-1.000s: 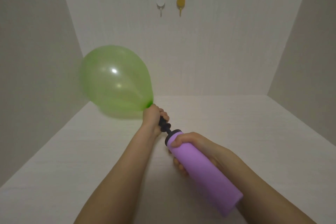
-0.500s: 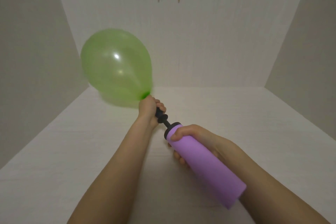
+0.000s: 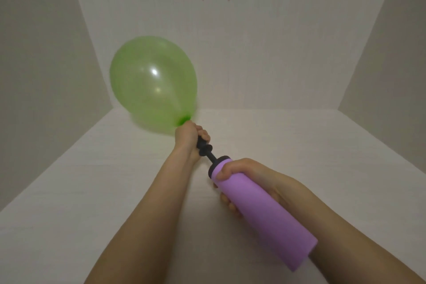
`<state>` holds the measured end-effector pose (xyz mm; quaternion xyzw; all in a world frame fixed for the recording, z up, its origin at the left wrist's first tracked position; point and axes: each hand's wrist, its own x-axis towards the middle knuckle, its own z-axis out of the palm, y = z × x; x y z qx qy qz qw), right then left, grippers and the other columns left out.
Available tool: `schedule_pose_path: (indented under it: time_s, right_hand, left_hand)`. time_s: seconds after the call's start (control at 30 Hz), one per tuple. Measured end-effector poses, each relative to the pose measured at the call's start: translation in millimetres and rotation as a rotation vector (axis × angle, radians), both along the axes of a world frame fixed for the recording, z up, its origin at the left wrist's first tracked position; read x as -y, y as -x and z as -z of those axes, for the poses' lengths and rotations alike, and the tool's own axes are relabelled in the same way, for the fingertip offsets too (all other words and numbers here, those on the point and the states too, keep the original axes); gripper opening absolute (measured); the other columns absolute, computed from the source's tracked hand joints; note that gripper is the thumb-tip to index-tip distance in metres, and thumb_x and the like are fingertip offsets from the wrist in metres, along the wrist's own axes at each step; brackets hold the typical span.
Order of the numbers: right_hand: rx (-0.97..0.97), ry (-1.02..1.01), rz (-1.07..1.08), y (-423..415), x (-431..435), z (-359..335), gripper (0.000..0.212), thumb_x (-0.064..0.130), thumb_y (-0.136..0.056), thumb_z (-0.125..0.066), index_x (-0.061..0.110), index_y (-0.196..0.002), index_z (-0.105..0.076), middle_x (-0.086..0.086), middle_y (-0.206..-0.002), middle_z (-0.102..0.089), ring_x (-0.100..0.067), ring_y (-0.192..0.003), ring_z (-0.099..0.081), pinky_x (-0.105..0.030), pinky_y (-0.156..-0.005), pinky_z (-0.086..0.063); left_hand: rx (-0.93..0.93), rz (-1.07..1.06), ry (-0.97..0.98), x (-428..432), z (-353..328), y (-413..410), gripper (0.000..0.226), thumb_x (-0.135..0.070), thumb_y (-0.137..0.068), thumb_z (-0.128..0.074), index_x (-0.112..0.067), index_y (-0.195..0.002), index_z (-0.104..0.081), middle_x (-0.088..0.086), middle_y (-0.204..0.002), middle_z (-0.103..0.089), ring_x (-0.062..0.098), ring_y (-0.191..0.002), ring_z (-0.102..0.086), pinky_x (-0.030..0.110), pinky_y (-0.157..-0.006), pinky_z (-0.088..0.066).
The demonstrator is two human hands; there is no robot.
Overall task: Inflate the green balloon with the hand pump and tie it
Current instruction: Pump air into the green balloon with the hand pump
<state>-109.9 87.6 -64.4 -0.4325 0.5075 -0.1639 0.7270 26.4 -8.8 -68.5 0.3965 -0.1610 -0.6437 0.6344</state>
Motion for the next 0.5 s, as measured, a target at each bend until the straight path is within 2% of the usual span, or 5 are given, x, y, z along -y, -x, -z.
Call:
schedule_pose_path:
  time_s: [0.07,0.17,0.23,0.33,0.5]
  right_hand:
    - [-0.002,0.012,0.012,-4.3,4.7,-0.5,0.025,0.025,-0.079,-0.058,0.000,-0.082,-0.056,-0.012,-0.055,-0.059,-0.022,-0.042,-0.057,-0.020,-0.045,-0.047]
    - [0.029,0.029,0.057,-10.8,11.2,-4.1,0.027,0.025,-0.079,-0.058,-0.001,-0.076,-0.055,-0.012,-0.053,-0.058,-0.023,-0.041,-0.056,-0.021,-0.046,-0.046]
    - [0.031,0.034,0.066,-10.0,11.8,-3.7,0.027,0.025,-0.079,-0.058,-0.001,-0.075,-0.056,-0.012,-0.053,-0.058,-0.023,-0.041,-0.056,-0.021,-0.046,-0.046]
    - [0.003,0.018,0.028,-3.5,6.0,-3.2,0.027,0.025,-0.080,-0.058,-0.002,-0.080,-0.057,-0.012,-0.053,-0.060,-0.022,-0.041,-0.058,-0.019,-0.045,-0.047]
    - [-0.017,0.004,0.009,-5.3,3.2,-3.4,0.025,0.024,-0.080,-0.058,-0.001,-0.079,-0.056,-0.012,-0.053,-0.059,-0.022,-0.042,-0.057,-0.019,-0.046,-0.047]
  left_hand:
    - [0.041,0.029,0.002,-4.2,0.4,8.5,0.032,-0.004,-0.092,-0.019,-0.014,-0.063,-0.029,-0.006,-0.033,-0.031,0.006,-0.021,-0.027,0.006,-0.032,-0.025]
    - [0.108,0.049,0.009,-8.7,-1.1,22.6,0.032,-0.006,-0.093,-0.021,-0.014,-0.063,-0.028,-0.003,-0.046,-0.028,0.006,-0.022,-0.026,0.006,-0.033,-0.024]
    - [0.098,0.047,0.021,-8.4,-1.9,22.3,0.033,-0.005,-0.093,-0.021,-0.014,-0.062,-0.028,-0.003,-0.049,-0.028,0.006,-0.022,-0.027,0.007,-0.033,-0.025]
    - [0.021,0.026,0.014,-6.0,-0.9,9.6,0.033,-0.004,-0.093,-0.020,-0.014,-0.063,-0.030,-0.005,-0.041,-0.031,0.005,-0.023,-0.028,0.007,-0.032,-0.025]
    - [0.033,0.020,-0.010,-9.3,3.7,9.7,0.032,-0.007,-0.093,-0.019,-0.015,-0.064,-0.029,-0.003,-0.059,-0.024,0.005,-0.023,-0.027,0.007,-0.032,-0.024]
